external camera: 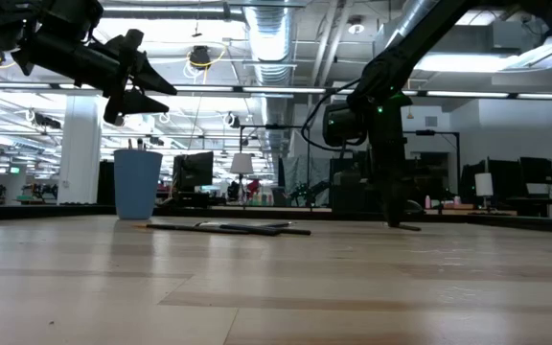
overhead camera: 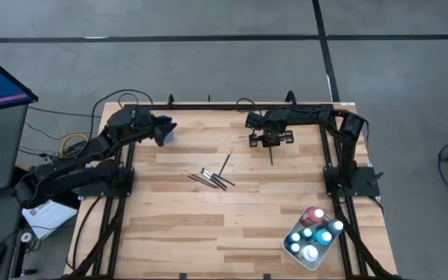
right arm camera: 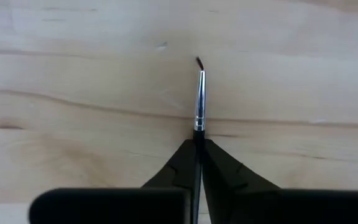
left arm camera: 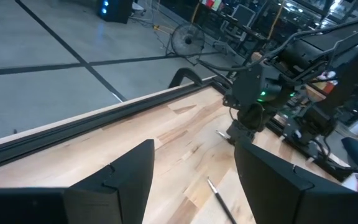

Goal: Pick & Place Paint Supplies
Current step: Put the silver paint brush into the blue cup

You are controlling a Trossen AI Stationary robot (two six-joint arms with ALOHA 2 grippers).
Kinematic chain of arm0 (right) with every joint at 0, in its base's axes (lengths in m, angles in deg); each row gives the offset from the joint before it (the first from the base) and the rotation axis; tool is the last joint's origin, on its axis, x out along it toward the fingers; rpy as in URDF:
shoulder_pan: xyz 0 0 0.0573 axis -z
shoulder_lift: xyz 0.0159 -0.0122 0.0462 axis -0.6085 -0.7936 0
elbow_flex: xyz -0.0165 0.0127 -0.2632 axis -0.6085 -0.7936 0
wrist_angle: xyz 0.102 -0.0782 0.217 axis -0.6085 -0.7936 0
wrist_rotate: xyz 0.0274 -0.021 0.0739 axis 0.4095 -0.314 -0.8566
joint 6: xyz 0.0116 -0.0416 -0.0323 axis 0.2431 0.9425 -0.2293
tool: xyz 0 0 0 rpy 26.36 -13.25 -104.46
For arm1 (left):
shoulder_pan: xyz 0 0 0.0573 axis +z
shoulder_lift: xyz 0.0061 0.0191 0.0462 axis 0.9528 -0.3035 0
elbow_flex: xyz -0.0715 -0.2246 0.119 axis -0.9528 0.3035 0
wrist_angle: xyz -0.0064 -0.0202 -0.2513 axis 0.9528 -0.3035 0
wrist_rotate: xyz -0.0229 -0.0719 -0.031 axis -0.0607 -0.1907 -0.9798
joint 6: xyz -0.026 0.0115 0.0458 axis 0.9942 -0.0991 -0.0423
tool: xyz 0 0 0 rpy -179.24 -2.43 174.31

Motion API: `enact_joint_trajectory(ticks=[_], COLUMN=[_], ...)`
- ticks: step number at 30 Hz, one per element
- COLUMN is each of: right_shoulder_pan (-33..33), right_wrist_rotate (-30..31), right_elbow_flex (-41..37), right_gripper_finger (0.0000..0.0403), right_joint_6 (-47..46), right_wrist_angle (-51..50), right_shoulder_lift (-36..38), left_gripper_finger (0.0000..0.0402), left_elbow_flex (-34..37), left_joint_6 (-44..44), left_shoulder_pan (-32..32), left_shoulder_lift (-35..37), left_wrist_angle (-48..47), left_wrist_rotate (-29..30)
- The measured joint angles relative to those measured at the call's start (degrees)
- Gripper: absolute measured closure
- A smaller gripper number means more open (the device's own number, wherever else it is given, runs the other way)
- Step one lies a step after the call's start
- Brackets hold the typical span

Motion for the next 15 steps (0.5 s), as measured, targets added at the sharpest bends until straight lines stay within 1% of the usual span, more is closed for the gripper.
enact_joint_trajectory(ticks=[5,9,11,15], right_shoulder_pan=[-2.02,-3.29,-4.24,-7.33], right_wrist_rotate=[1.76,2.31,2.23,1.91], right_elbow_flex=[0.42,0.79,0.79,0.78], right_gripper_finger=[0.0399,0.0401,0.0403,0.0402], right_joint_6=[1.13,0.73,0.56,-1.42], right_wrist_angle=[0.13,3.63,5.73,11.24], right_shoulder_lift=[1.27,4.07,6.02,10.56], left_gripper_finger=[0.0183,0.018,0.018,0.0181], left_elbow_flex=[0.0,0.0,0.0,0.04], left_joint_6=[2.71,6.44,8.84,12.44], left_shoulder_pan=[0.0,0.0,0.0,-0.02], left_shoulder_lift=[0.0,-0.01,-0.38,-2.43], left_wrist_angle=[0.03,0.11,0.38,2.0], left_wrist_rotate=[-2.99,-6.17,-9.21,-17.48])
